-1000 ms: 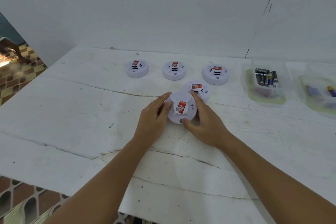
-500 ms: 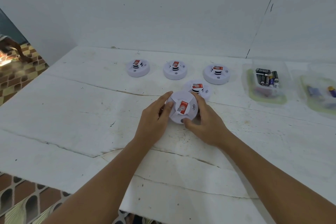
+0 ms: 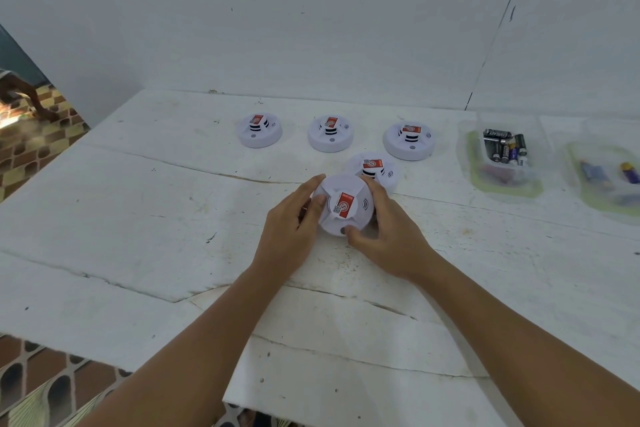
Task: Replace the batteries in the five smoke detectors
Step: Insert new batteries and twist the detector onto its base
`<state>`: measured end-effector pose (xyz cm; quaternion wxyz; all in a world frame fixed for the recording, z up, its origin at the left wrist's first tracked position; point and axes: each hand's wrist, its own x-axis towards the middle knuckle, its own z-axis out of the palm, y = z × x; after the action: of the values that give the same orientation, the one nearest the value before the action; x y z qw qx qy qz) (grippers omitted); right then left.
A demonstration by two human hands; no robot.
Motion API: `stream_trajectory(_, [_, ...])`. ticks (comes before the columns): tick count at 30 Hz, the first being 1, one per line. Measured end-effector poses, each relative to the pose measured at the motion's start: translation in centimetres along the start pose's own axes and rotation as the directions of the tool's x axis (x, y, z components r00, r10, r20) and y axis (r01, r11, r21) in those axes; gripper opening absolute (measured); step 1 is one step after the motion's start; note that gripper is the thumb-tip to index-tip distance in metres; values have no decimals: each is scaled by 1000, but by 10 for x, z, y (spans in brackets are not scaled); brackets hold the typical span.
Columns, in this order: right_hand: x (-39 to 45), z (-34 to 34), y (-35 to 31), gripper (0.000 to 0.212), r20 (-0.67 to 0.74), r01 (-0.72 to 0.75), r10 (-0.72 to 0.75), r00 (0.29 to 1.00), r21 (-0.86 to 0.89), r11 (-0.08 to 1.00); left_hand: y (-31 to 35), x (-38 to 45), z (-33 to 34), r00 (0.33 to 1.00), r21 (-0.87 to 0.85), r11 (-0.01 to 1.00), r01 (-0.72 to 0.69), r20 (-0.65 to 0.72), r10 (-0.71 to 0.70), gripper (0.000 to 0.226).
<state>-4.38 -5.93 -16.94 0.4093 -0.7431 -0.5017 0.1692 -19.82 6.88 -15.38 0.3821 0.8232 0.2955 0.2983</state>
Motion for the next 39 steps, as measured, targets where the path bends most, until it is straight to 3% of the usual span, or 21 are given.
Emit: stream_trajectory(39, [0, 0, 2, 82, -14, 28, -28, 1000, -1, 1000, 1, 0, 0, 1000, 10, 1000, -10, 4, 10, 38])
